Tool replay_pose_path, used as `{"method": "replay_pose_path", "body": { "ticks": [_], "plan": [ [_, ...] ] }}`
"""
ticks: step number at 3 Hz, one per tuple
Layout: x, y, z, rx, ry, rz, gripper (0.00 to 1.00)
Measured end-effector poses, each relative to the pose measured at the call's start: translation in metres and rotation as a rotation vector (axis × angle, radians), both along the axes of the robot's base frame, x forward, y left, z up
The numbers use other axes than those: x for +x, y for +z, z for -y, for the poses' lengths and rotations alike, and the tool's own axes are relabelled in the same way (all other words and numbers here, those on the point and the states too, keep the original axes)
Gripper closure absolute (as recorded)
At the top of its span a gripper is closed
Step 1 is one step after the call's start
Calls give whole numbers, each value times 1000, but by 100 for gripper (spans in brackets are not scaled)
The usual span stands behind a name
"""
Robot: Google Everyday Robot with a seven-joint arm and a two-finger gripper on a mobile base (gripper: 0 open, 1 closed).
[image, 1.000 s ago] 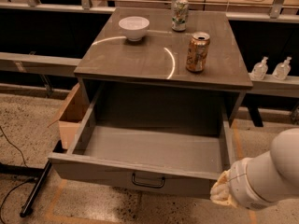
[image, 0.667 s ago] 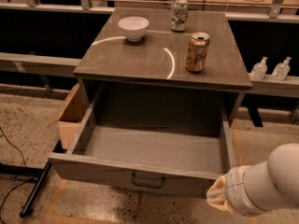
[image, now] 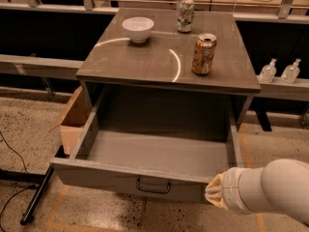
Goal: Close top drawer
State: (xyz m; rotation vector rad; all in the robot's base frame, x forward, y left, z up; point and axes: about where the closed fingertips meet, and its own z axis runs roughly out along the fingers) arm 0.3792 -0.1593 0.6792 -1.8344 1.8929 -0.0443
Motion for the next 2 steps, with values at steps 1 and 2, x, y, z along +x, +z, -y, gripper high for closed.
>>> {"method": "replay_pose_path", "body": {
  "ticks": [1, 2],
  "plan": [
    [25, -5, -9, -3, -17, 68, 100],
    [54, 0, -17, -5, -21, 146, 100]
  ]
}}
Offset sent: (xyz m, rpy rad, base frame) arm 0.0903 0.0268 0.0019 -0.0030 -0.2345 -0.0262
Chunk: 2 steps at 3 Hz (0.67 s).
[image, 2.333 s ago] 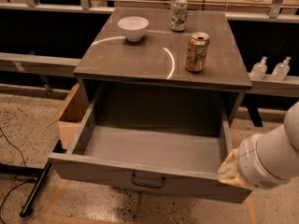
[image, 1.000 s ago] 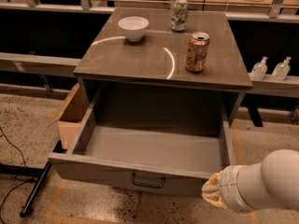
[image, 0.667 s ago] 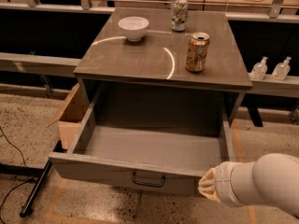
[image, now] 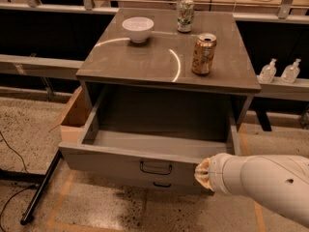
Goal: Close top drawer
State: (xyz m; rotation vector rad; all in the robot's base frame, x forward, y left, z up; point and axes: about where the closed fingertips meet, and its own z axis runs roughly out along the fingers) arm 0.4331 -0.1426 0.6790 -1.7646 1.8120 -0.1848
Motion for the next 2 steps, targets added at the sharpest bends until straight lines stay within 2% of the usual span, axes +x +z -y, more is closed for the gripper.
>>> {"method": "replay_pose_path", "body": {
  "ticks": [1, 2],
  "plan": [
    [30, 5, -4, -8, -3, 61, 100],
    [60, 5, -3, -17, -14, 98, 100]
  ]
}}
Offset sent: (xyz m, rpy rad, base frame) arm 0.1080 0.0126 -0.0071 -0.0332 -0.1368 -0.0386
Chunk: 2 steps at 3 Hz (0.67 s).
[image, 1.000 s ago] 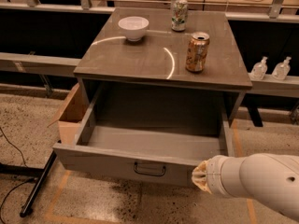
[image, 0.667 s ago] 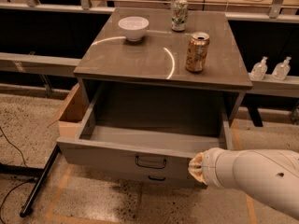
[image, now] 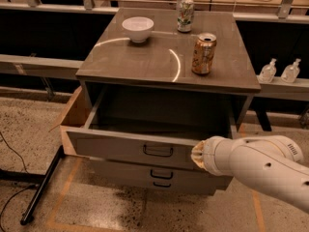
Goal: Close top drawer
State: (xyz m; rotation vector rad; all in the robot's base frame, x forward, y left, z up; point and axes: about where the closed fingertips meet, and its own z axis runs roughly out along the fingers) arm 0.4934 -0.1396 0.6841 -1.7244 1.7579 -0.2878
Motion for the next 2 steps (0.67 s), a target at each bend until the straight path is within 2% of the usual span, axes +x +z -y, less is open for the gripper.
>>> {"method": "replay_pose_path", "body": {
  "ticks": [2],
  "plan": [
    [69, -10, 1, -43, -4, 36, 100]
  ]
}}
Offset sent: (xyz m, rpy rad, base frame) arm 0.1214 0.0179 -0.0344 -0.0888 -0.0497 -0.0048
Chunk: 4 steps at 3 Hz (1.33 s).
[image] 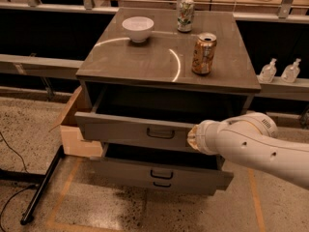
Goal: Close top drawer
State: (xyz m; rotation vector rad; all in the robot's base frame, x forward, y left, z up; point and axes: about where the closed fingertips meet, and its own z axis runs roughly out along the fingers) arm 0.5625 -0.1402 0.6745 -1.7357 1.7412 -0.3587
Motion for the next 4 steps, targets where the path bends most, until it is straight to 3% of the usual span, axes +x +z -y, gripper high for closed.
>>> {"method": "replay_pose_path", "body": {
  "ticks": [3, 4],
  "plan": [
    [65, -8, -5, -61, 7, 22, 100],
    [73, -9, -7, -69, 7, 23, 100]
  ]
}}
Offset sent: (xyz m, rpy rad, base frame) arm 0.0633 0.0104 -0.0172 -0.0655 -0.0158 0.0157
